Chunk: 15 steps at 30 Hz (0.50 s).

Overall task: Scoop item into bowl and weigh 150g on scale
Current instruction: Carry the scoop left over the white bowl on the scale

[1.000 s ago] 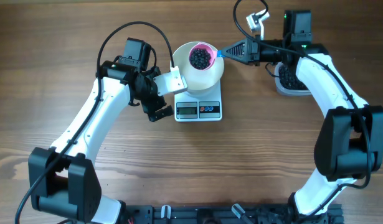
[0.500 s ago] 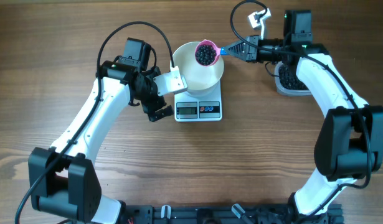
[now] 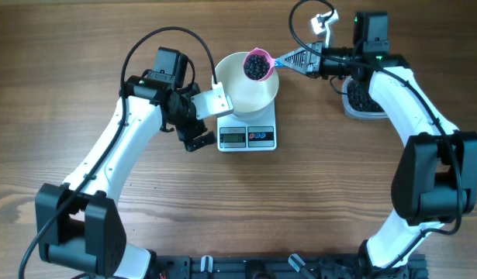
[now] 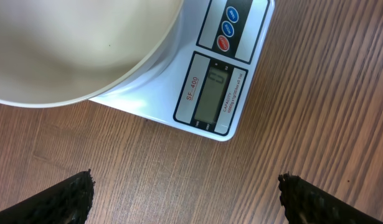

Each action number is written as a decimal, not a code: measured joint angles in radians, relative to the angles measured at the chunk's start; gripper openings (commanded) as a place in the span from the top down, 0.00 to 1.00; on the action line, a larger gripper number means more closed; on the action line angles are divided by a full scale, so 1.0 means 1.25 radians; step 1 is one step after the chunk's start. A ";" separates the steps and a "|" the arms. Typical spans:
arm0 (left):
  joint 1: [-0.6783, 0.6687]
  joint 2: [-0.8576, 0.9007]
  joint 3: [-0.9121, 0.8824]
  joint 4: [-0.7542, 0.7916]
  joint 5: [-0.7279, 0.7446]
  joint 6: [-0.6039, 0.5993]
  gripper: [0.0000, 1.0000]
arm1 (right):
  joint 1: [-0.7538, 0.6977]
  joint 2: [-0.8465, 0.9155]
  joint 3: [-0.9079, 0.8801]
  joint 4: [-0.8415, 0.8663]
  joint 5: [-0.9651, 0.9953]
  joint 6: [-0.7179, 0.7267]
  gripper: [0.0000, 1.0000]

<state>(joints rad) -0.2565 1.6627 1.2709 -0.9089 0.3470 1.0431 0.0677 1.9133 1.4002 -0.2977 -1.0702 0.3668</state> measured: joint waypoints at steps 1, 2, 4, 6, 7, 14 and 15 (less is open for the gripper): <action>0.000 0.000 0.000 0.000 0.000 0.000 0.00 | 0.000 0.000 0.000 0.000 0.002 -0.018 0.96; 0.000 0.000 0.000 0.000 0.000 0.000 0.00 | 0.000 0.000 0.000 0.000 0.002 -0.040 0.96; 0.000 0.000 0.000 0.000 0.000 0.000 0.00 | 0.000 0.000 0.000 0.000 0.002 -0.088 0.96; 0.000 0.000 0.000 0.000 0.000 0.000 0.00 | 0.000 0.000 0.000 0.000 0.001 -0.144 0.96; 0.000 0.000 0.000 0.000 0.000 0.000 0.00 | 0.000 0.000 -0.001 0.009 0.001 -0.163 0.96; 0.000 0.000 0.000 0.000 0.000 0.000 0.00 | 0.000 -0.003 -0.001 0.054 0.018 -0.247 0.96; 0.000 0.000 0.000 0.000 0.000 0.000 0.00 | 0.000 -0.005 -0.001 0.055 0.024 -0.257 0.96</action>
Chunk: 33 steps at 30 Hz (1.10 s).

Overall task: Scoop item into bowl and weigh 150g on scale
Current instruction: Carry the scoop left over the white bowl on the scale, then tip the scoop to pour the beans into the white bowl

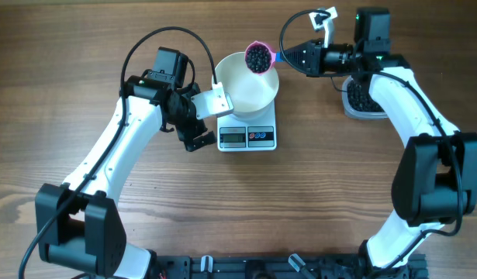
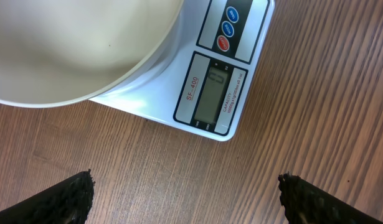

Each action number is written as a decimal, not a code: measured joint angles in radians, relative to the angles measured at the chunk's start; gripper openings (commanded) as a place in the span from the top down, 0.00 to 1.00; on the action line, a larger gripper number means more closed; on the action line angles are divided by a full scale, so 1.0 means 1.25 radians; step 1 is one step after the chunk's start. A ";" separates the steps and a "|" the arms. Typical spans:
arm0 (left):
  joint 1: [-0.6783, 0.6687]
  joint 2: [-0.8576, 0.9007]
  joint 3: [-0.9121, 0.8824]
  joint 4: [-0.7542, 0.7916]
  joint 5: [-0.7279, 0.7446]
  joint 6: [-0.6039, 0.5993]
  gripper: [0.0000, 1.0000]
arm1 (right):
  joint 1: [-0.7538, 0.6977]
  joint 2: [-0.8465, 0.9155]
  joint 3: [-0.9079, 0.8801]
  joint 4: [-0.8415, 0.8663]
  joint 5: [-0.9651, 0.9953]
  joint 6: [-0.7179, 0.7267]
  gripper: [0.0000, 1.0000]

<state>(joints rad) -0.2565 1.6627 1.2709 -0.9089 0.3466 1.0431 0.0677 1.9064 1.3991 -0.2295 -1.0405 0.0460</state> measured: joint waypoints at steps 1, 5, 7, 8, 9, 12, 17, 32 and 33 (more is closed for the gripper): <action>0.000 0.000 0.000 0.000 0.000 0.000 0.00 | 0.000 -0.003 0.000 0.000 0.005 -0.015 0.96; 0.000 0.000 0.000 0.000 0.000 0.000 0.00 | 0.006 -0.013 0.000 0.001 0.038 -0.060 0.96; 0.000 0.000 0.000 0.000 0.000 0.000 0.00 | 0.013 -0.013 0.000 0.003 0.058 -0.082 0.96; 0.000 0.000 0.000 0.000 0.000 0.000 0.00 | 0.017 -0.013 0.000 0.002 0.066 -0.091 0.96; 0.000 0.000 0.000 0.000 0.000 0.000 0.00 | 0.023 -0.013 0.000 0.002 0.073 -0.101 0.96; 0.000 0.000 0.000 0.000 0.000 0.000 0.00 | 0.038 -0.013 0.000 0.002 0.086 -0.135 0.96; 0.000 0.000 0.000 0.000 0.000 0.000 0.00 | 0.065 -0.034 0.000 -0.038 0.143 -0.218 0.96; 0.000 0.000 0.000 0.000 0.000 0.000 0.00 | 0.087 -0.135 0.000 -0.099 0.209 -0.429 0.96; 0.000 0.000 0.000 0.000 0.000 0.000 0.00 | 0.094 -0.135 0.000 -0.104 0.221 -0.440 0.96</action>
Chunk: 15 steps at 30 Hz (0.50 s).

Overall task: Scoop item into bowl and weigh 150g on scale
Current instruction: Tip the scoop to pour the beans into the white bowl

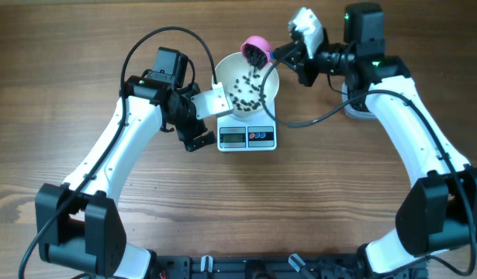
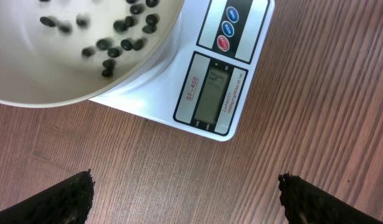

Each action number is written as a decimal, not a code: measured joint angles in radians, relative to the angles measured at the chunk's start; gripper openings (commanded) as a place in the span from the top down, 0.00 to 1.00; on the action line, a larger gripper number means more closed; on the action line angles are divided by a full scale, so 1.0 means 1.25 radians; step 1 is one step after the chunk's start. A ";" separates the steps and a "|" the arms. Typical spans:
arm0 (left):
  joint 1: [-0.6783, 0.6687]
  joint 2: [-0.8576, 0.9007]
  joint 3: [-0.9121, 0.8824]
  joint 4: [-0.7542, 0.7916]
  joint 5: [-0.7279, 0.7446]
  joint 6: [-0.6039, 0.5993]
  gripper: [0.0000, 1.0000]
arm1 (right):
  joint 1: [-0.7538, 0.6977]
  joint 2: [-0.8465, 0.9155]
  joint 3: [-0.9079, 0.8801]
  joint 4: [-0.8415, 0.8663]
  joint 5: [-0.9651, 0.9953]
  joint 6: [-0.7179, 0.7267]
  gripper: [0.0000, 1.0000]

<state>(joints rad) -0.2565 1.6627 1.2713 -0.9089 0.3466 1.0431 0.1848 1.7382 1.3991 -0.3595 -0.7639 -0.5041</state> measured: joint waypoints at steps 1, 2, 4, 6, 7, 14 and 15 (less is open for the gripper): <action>0.000 0.000 0.000 0.000 0.000 0.000 0.00 | 0.010 0.000 0.000 -0.004 0.018 -0.016 0.96; 0.000 0.000 0.000 0.000 0.000 0.000 0.00 | 0.022 0.000 0.000 -0.007 0.039 -0.032 0.96; 0.000 0.000 0.000 0.000 0.000 0.000 0.00 | 0.049 0.000 0.000 -0.013 0.090 -0.070 0.96; 0.000 0.000 0.000 0.000 0.000 0.000 0.00 | 0.070 0.000 0.000 -0.015 0.128 -0.105 0.96; 0.000 0.000 0.000 0.000 0.000 0.000 0.00 | 0.082 0.000 0.000 -0.014 0.154 -0.132 0.96; 0.000 0.000 0.000 0.000 0.000 0.000 0.00 | 0.099 0.000 0.000 0.000 0.223 -0.189 0.96; 0.000 0.000 0.000 0.000 0.000 0.000 0.00 | 0.099 -0.001 0.000 0.005 0.223 -0.191 0.96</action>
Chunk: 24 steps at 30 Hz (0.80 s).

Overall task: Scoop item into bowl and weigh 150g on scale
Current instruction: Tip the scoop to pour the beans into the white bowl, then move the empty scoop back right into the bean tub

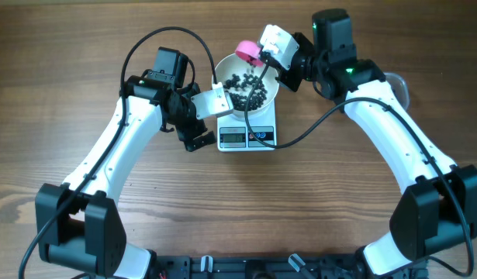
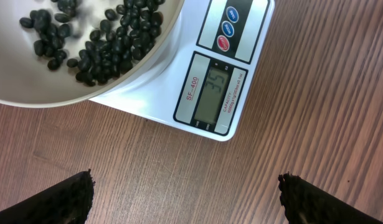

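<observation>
A white bowl (image 1: 263, 99) stands on the white scale (image 1: 247, 136) and holds a layer of black beans (image 1: 242, 87). The pink scoop (image 1: 247, 51) is tipped mouth-down over the bowl's far rim, and my right gripper (image 1: 267, 65) is shut on its handle. In the left wrist view the beans (image 2: 101, 43) lie in the bowl (image 2: 29, 74), and the scale display (image 2: 214, 93) reads 35. My left gripper (image 1: 195, 140) hangs open just left of the scale with nothing between its fingers (image 2: 73, 198).
Only the edge of a grey container (image 1: 399, 84) shows at the far right, behind my right arm. A black cable (image 1: 296, 133) loops from the right arm past the scale's right side. Bare wooden table surrounds the scale.
The beans that were falling now lie in the bowl. The display has risen to 35. My right wrist has rolled further and shifted left, with the scoop turned down. The left arm is unchanged.
First my right gripper held the full scoop level over the empty bowl, with the display at zero. Then the scoop was at the far rim, still full. Then it was tipped and beans were dropping in. Now the beans lie in the bowl and the scale reads 35.
</observation>
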Each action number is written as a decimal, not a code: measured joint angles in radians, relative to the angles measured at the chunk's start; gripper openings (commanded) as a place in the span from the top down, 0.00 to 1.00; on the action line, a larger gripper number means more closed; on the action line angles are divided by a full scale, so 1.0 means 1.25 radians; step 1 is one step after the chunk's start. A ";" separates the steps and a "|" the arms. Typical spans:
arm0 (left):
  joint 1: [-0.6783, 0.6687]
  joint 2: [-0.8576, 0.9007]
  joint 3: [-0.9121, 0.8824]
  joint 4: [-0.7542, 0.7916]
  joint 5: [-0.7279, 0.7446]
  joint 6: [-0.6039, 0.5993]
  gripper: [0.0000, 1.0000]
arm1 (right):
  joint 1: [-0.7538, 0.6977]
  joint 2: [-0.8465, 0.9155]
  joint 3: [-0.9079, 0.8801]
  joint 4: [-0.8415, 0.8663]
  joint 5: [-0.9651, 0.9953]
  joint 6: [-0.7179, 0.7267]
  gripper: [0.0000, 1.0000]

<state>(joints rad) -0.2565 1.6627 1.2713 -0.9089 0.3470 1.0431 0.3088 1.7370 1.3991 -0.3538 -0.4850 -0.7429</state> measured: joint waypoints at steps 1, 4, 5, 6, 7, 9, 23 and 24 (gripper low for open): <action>0.000 0.000 0.000 0.000 0.000 0.000 0.00 | 0.000 0.000 0.000 0.007 0.000 -0.003 0.96; 0.000 0.000 0.000 0.000 0.000 0.000 0.00 | 0.000 0.000 0.000 0.013 0.000 -0.017 0.96; 0.000 0.000 0.000 0.000 0.000 0.000 0.00 | 0.000 0.000 0.000 0.011 -0.001 -0.018 0.96; 0.000 0.000 0.000 0.000 0.000 0.000 0.00 | 0.000 0.000 0.000 0.007 -0.005 -0.019 0.96; 0.000 0.000 0.000 0.000 0.000 0.000 0.00 | 0.000 -0.001 0.000 -0.004 -0.013 -0.021 0.96; 0.000 0.000 0.000 0.000 0.000 0.000 0.00 | 0.000 -0.001 0.000 -0.023 -0.019 -0.023 0.96; 0.000 0.000 0.000 0.000 0.000 0.000 0.00 | -0.017 -0.008 0.000 0.051 -0.040 0.251 0.96; 0.000 0.000 0.000 0.000 0.000 0.000 0.00 | -0.040 -0.017 0.004 0.034 -0.049 0.326 0.96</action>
<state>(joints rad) -0.2565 1.6627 1.2713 -0.9089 0.3470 1.0431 0.2588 1.7153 1.4036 -0.3119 -0.5468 -0.3359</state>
